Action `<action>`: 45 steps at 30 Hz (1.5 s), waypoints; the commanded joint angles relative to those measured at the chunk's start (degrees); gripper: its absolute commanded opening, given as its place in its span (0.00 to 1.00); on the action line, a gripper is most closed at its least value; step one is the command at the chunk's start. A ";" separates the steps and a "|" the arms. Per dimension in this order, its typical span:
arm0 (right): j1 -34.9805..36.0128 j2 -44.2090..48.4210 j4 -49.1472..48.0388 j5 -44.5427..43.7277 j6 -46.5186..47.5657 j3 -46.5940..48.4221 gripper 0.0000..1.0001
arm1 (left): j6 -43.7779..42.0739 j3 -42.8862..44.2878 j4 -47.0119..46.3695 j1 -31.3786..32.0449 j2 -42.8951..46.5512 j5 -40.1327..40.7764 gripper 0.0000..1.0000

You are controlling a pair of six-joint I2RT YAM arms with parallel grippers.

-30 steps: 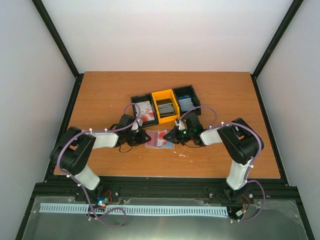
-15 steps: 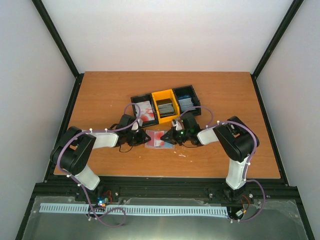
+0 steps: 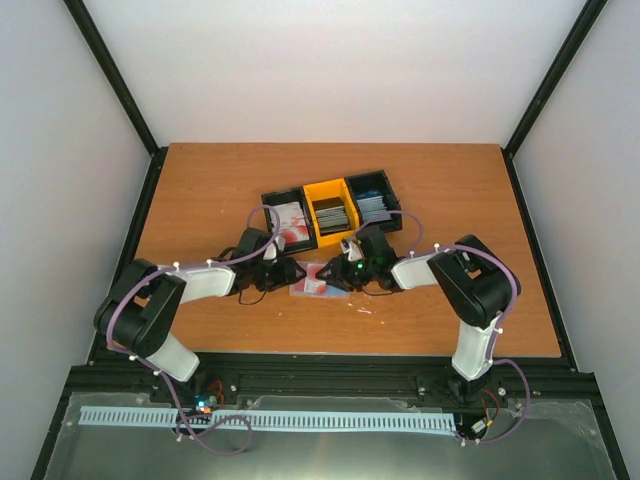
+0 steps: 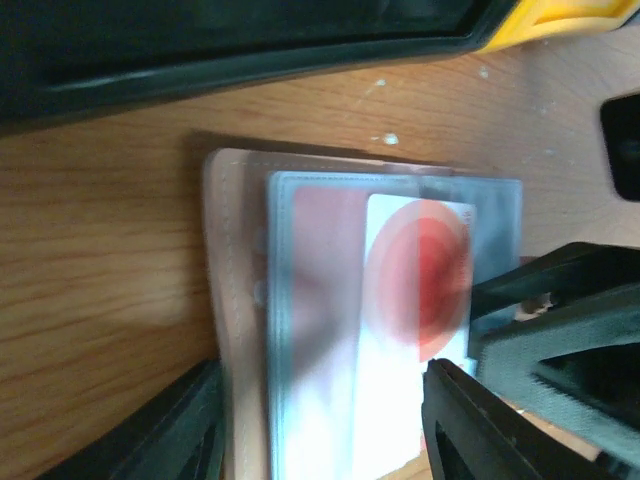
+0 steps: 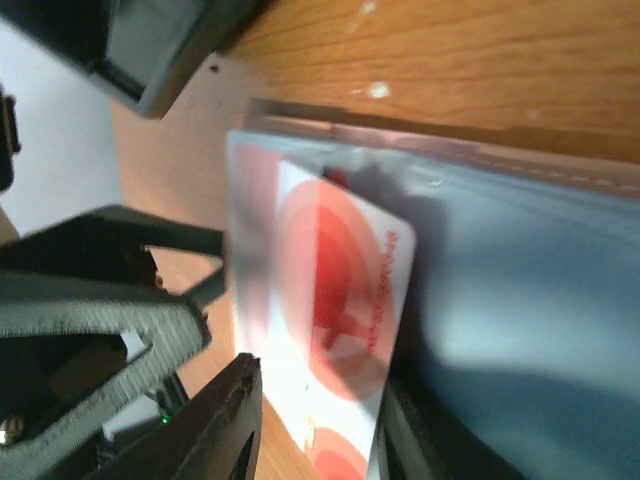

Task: Put the credit cards into the card holder
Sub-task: Insert the credit card into the card holder.

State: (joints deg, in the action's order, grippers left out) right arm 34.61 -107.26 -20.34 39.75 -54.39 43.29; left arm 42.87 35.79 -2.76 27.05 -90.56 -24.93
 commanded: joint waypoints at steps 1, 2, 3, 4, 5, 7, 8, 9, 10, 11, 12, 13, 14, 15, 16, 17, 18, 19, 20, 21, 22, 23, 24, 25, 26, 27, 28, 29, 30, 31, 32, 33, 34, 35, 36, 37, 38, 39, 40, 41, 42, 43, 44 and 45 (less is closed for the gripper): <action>0.55 4.37 13.52 -8.20 4.53 1.12 0.39 | 0.82 -2.40 8.56 -0.07 3.34 7.74 0.58; 0.55 5.24 15.53 -9.14 5.53 1.74 0.42 | 1.22 -3.03 8.77 -0.07 4.76 8.08 0.59; 0.55 5.78 17.41 -9.84 6.07 2.20 0.43 | 1.44 -3.43 8.92 -0.07 5.69 8.33 0.59; 0.59 6.09 19.36 -10.73 6.66 2.85 0.44 | 1.64 -3.64 8.87 -0.11 6.34 8.42 0.59; 0.69 6.24 21.11 -11.43 7.20 3.38 0.45 | 1.73 -3.74 8.82 -0.07 6.79 8.41 0.59; 0.95 6.21 22.75 -12.16 7.83 3.95 0.44 | 1.79 -3.59 8.32 -0.09 6.68 7.84 0.58; 1.12 5.90 23.66 -12.52 8.09 4.43 0.41 | 1.78 -3.36 7.71 -0.07 6.15 7.26 0.57; 1.28 5.21 24.69 -12.86 8.46 5.18 0.36 | 1.85 -3.03 6.88 -0.07 5.53 6.57 0.54; 1.40 4.69 25.70 -13.12 8.84 5.83 0.32 | 1.91 -2.82 6.11 -0.11 4.95 5.70 0.52; 1.49 4.38 26.23 -13.25 9.09 6.40 0.27 | 1.99 -2.64 5.16 -0.07 4.27 4.78 0.50; 1.58 4.33 26.68 -13.62 9.43 6.89 0.24 | 2.04 -2.47 4.37 -0.07 3.77 4.05 0.49; 1.67 4.25 27.46 -13.97 9.90 7.42 0.22 | 2.19 -2.30 3.78 -0.07 3.25 3.39 0.49; 1.73 4.25 28.34 -14.45 10.34 8.07 0.21 | 2.28 -2.06 3.21 -0.11 2.78 2.93 0.48; 1.77 4.17 29.16 -14.85 10.92 8.64 0.21 | 2.23 -1.88 2.79 -0.07 2.39 2.29 0.48; 1.78 4.05 29.55 -15.05 11.25 8.99 0.21 | 2.24 -1.77 2.20 -0.07 2.14 1.63 0.48; 1.78 3.93 29.61 -14.91 11.44 9.15 0.21 | 2.09 -1.71 1.49 -0.07 1.96 0.58 0.48; 1.84 3.68 29.41 -14.50 11.64 9.23 0.21 | 1.99 -1.88 0.67 -0.07 2.05 -0.57 0.49; 1.93 3.39 29.17 -14.07 11.88 9.46 0.21 | 2.33 -2.60 -0.34 -0.09 2.30 -1.34 0.49; 2.07 2.93 29.15 -13.66 12.11 9.74 0.21 | 2.72 -3.29 -1.11 -0.07 2.68 -1.77 0.49; 2.23 2.43 29.26 -13.22 12.54 10.22 0.21 | 3.16 -3.97 -1.78 -0.11 2.97 -1.91 0.49; 2.36 1.81 29.41 -12.84 12.98 10.83 0.21 | 3.46 -4.43 -2.18 -0.07 3.14 -1.84 0.49; 2.57 1.28 29.55 -12.52 13.45 11.30 0.21 | 3.43 -4.64 -2.25 -0.10 3.05 -1.84 0.49; 2.71 0.86 29.65 -12.31 13.82 11.70 0.21 | 3.25 -4.46 -1.94 -0.07 2.84 -1.57 0.49; 2.86 0.49 29.72 -12.10 14.08 12.11 0.20 | 2.98 -4.16 -1.45 -0.07 2.51 -1.33 0.48; 2.96 0.06 29.74 -11.97 14.29 12.50 0.20 | 2.94 -3.89 -1.08 -0.07 2.22 -1.01 0.46; 3.04 -0.22 29.74 -11.87 14.45 12.76 0.20 | 2.90 -3.74 -0.85 -0.07 2.06 -0.76 0.45; 3.13 -0.36 29.68 -11.81 14.64 13.01 0.20 | 2.91 -3.68 -0.80 -0.07 2.00 -0.60 0.44; 3.18 -0.58 29.77 -11.90 14.86 13.39 0.20 | 2.92 -3.75 -0.83 -0.08 1.99 -0.56 0.43; 3.23 -0.82 30.01 -11.99 15.12 13.85 0.20 | 2.92 -3.80 -0.93 -0.07 1.83 -0.63 0.42; 3.26 -1.10 30.36 -11.99 15.40 14.18 0.20 | 2.93 -3.87 -0.93 -0.07 1.80 -0.49 0.42; 3.26 -1.22 30.51 -11.95 15.49 14.61 0.20 | 2.88 -3.93 -0.93 -0.07 1.67 -0.53 0.41; 3.29 -1.35 30.27 -11.52 15.62 14.70 0.20 | 2.83 -3.89 -0.97 -0.07 1.58 -0.56 0.40; 3.34 -1.43 30.01 -11.26 15.77 14.84 0.20 | 2.73 -3.89 -1.03 -0.07 1.55 -0.56 0.39; 3.44 -1.53 29.95 -11.13 15.85 14.95 0.20 | 2.62 -3.84 -1.06 -0.07 1.45 -0.73 0.38; 3.59 -1.62 29.83 -10.83 15.97 15.13 0.20 | 2.47 -3.74 -1.02 -0.07 1.27 -0.86 0.37; 3.74 -1.68 29.57 -10.38 16.25 15.28 0.20 | 2.39 -3.71 -1.04 -0.07 1.15 -1.05 0.36; 3.90 -1.76 29.47 -10.17 16.35 15.45 0.20 | 2.28 -3.63 -1.06 -0.07 0.90 -1.26 0.35; 4.03 -1.73 29.38 -10.08 16.52 15.63 0.20 | 2.20 -3.56 -1.06 -0.07 0.73 -1.37 0.35; 4.20 -1.79 29.62 -10.39 16.79 16.02 0.20 | 2.15 -3.58 -1.17 -0.07 0.67 -1.58 0.34; 4.40 -1.81 30.36 -11.39 17.10 16.53 0.20 | 2.04 -3.62 -1.19 -0.07 0.57 -1.77 0.34; 4.61 -1.71 31.01 -12.34 17.53 16.87 0.20 | 2.04 -3.67 -1.19 -0.07 0.56 -1.83 0.33; 4.67 -1.72 31.52 -13.21 17.69 17.25 0.20 | 2.04 -3.81 -1.19 -0.07 0.63 -1.87 0.32; 4.75 -1.60 31.91 -14.38 17.60 17.45 0.20 | 2.01 -4.06 -1.27 -0.07 0.84 -1.90 0.32; 4.76 -1.49 31.90 -15.27 17.65 17.59 0.20 | 2.10 -4.25 -1.25 -0.07 1.05 -1.80 0.31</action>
State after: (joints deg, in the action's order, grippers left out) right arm 38.22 -107.98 9.56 28.16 -38.33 59.31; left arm 45.58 32.14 -4.60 26.87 -88.68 -26.26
